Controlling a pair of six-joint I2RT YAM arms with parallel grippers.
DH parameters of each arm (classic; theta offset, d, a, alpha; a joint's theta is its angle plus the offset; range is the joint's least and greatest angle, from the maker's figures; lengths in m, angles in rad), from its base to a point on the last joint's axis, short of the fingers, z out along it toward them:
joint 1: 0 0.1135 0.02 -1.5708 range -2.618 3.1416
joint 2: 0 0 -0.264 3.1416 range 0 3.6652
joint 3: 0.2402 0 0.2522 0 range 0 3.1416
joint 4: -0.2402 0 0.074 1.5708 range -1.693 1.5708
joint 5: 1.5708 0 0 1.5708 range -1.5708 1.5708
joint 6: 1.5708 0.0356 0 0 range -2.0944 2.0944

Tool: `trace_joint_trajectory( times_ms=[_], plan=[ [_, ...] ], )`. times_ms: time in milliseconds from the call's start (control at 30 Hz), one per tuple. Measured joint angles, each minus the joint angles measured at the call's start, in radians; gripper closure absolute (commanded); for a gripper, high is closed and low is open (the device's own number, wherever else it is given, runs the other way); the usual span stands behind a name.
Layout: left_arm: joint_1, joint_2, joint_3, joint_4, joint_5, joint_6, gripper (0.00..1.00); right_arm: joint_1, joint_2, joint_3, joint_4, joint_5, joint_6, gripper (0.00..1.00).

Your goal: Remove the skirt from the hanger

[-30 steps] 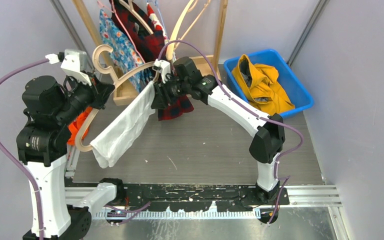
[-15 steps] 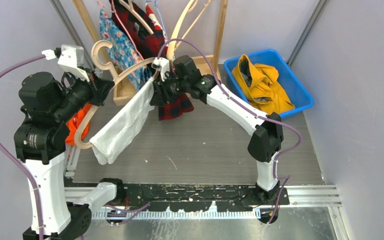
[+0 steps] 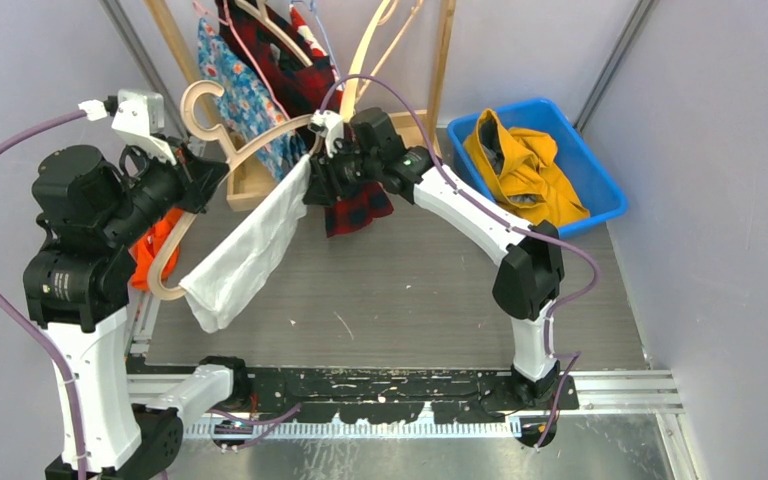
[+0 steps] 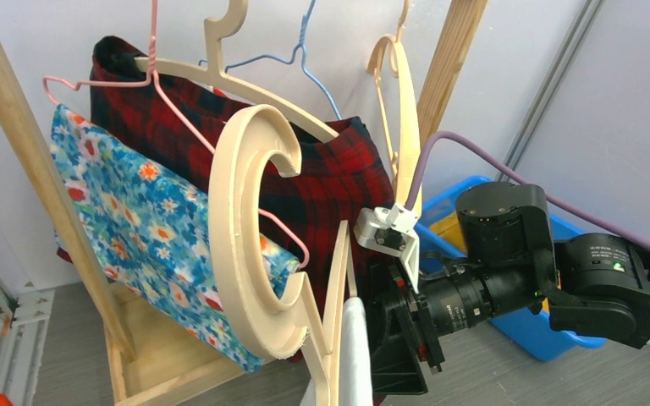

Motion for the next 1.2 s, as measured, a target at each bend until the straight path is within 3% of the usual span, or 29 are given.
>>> trace_joint_trajectory(
  times_ms=[300, 433, 500, 600, 633, 933, 1200],
  plan=[
    [0.000, 0.019, 0.000, -0.020, 0.001, 0.001, 1.00, 0.000, 0.030, 0.000, 0.082, -0.087, 0.088, 0.46],
    [0.000, 0.019, 0.000, -0.024, 0.000, 0.001, 1.00, 0.008, 0.022, -0.008, 0.113, -0.109, 0.112, 0.54],
    [0.000, 0.018, -0.002, -0.023, 0.000, 0.001, 1.00, 0.013, 0.007, -0.030, 0.116, -0.112, 0.118, 0.63],
    [0.000, 0.015, -0.009, -0.023, -0.001, 0.000, 1.00, 0.020, -0.016, -0.061, 0.117, -0.116, 0.122, 0.93],
    [0.000, 0.014, -0.013, -0.023, -0.001, 0.000, 1.00, 0.022, -0.022, -0.067, 0.117, -0.116, 0.124, 0.98],
    [0.000, 0.009, -0.032, -0.018, -0.024, 0.001, 1.00, 0.026, -0.082, -0.098, 0.054, -0.061, 0.060, 0.99],
    [0.000, -0.056, -0.141, 0.046, -0.068, 0.002, 1.00, 0.020, -0.186, -0.090, -0.087, 0.225, -0.144, 0.99]
  ],
)
